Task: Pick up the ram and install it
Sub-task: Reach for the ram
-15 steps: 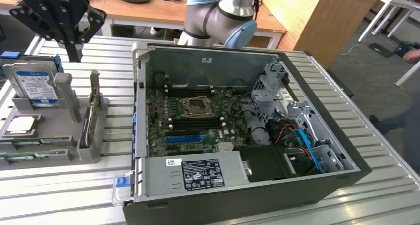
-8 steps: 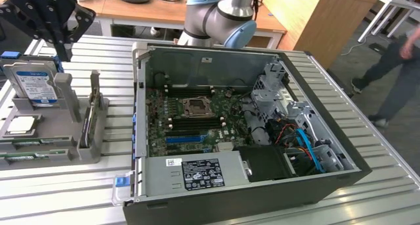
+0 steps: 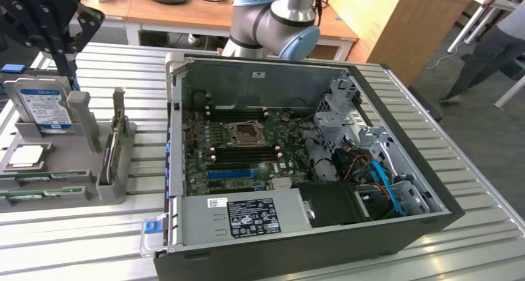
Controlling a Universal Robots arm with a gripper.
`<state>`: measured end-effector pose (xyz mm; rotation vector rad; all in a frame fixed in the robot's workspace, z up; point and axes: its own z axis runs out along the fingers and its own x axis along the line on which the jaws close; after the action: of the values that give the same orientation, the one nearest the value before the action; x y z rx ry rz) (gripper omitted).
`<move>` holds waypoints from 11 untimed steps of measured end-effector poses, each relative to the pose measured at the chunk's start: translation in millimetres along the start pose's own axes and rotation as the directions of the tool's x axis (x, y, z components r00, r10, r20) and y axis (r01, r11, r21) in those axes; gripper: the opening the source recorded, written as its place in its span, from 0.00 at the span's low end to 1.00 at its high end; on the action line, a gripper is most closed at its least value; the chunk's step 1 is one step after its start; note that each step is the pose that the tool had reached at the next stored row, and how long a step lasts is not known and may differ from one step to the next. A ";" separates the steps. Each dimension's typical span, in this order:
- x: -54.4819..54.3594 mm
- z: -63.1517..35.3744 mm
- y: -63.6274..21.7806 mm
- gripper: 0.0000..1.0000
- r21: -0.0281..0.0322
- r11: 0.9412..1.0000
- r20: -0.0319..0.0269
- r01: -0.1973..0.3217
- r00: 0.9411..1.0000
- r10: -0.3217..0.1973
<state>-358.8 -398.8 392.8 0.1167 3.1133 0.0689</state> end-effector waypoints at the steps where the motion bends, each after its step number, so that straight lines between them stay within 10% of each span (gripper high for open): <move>1: 1.9 0.0 -0.1 0.11 0.000 1.000 0.000 0.000 1.000 0.000; 11: 20.8 -0.4 -1.6 0.11 0.000 1.000 0.000 0.000 1.000 0.000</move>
<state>-379.7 -398.9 392.6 0.1165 3.1134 0.0688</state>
